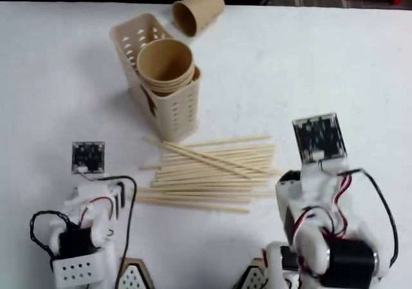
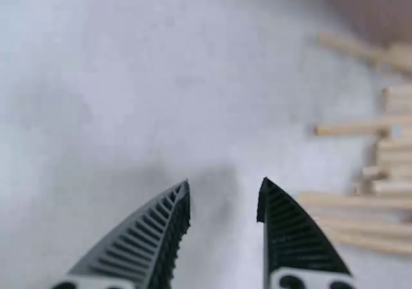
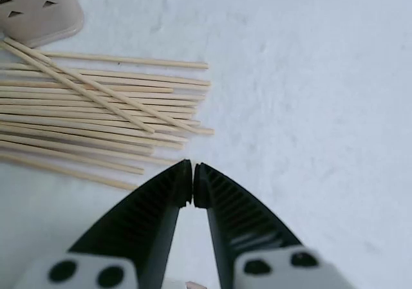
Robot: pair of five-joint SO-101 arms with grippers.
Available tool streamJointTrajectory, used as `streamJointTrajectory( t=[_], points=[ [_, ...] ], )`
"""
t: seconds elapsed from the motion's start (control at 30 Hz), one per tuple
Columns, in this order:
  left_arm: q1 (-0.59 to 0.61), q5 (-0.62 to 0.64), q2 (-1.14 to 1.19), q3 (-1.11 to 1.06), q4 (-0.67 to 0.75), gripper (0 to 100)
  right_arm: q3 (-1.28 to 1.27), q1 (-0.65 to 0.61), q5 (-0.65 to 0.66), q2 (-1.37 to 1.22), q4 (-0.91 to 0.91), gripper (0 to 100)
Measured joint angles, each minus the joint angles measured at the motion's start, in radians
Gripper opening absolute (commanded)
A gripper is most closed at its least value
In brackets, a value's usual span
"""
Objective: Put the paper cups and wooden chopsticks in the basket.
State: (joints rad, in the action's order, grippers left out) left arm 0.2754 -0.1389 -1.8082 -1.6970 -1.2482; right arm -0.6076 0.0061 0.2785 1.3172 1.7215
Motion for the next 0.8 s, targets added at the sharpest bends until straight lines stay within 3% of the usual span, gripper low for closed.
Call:
streamJointTrajectory(
  t=[0.2, 0.8],
  points=[
    [-0.002, 0.0, -0.002, 0.0, -0.029, 18, -0.071, 0.002, 0.0, 0.14, 0.0, 1.8],
    [-0.002, 0.0, -0.002, 0.0, -0.029, 18, -0.071, 0.0, 0.0, 0.226, 0.0, 1.8]
  ],
)
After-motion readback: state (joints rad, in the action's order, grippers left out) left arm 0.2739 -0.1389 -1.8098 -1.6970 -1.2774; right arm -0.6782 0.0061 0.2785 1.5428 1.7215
